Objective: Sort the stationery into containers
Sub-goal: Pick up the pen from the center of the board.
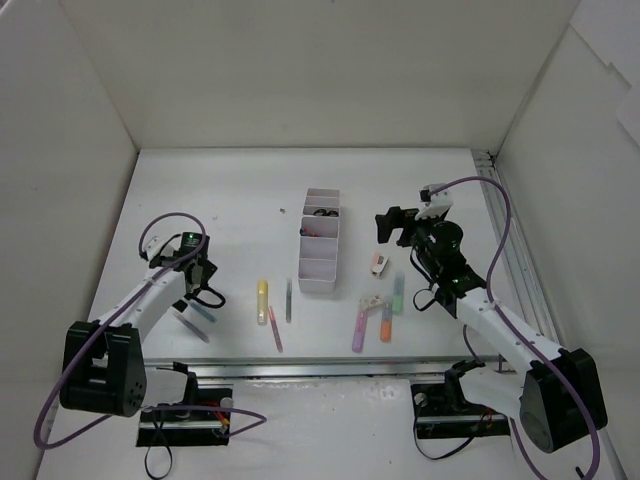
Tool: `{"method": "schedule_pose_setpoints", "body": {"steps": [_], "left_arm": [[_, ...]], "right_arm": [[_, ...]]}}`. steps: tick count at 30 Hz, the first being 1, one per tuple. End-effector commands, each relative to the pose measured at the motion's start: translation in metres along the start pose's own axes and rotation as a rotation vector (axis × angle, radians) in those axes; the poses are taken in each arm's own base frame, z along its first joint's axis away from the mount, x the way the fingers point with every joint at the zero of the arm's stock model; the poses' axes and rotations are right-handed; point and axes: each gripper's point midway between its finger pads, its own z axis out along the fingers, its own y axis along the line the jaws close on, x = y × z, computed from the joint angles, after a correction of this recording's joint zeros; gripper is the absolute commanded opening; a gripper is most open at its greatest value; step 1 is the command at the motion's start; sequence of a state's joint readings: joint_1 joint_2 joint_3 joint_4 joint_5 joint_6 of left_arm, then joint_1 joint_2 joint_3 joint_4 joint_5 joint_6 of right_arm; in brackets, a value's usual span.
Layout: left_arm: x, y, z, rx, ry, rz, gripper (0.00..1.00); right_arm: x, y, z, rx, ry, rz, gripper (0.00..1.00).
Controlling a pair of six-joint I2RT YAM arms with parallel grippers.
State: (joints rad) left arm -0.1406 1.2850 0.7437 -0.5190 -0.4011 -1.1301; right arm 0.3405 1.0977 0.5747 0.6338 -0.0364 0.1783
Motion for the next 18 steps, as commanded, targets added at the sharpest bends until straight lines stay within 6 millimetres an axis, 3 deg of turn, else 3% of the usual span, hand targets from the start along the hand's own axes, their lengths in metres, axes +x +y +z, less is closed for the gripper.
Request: {"method": "schedule_pose_setpoints", "body": {"steps": [1,7,13,16,18], "left_arm": [[-0.01,-0.007,0.011,-0.009,-0.041,-0.083,0.77],[0.001,-0.008,0.027,0.011,-0.029,-0.151,0.67],[0.005,-0.006,0.03,0.007,-0.029,-0.199,0.59],[0.006,-0.008,0.033,0.004,-0.023,-0.201,0.51],[0.006,-0.01,0.034,-0.008,-0.014,-0.198,0.39]], "right_arm": [[-0.045,-0.004,0.0,0.04,-0.12,-0.011,0.98],[-0.044,-0.008,0.001,0.062,-0.111,-0.014,0.98],[-0.044,-0.011,0.0,0.079,-0.107,-0.017,0.98],[-0.043,-0.011,0.0,0.081,-0.102,-0.015,0.98],[-0.043,-0.012,0.0,0.086,-0.103,-0.013,0.98]]}}
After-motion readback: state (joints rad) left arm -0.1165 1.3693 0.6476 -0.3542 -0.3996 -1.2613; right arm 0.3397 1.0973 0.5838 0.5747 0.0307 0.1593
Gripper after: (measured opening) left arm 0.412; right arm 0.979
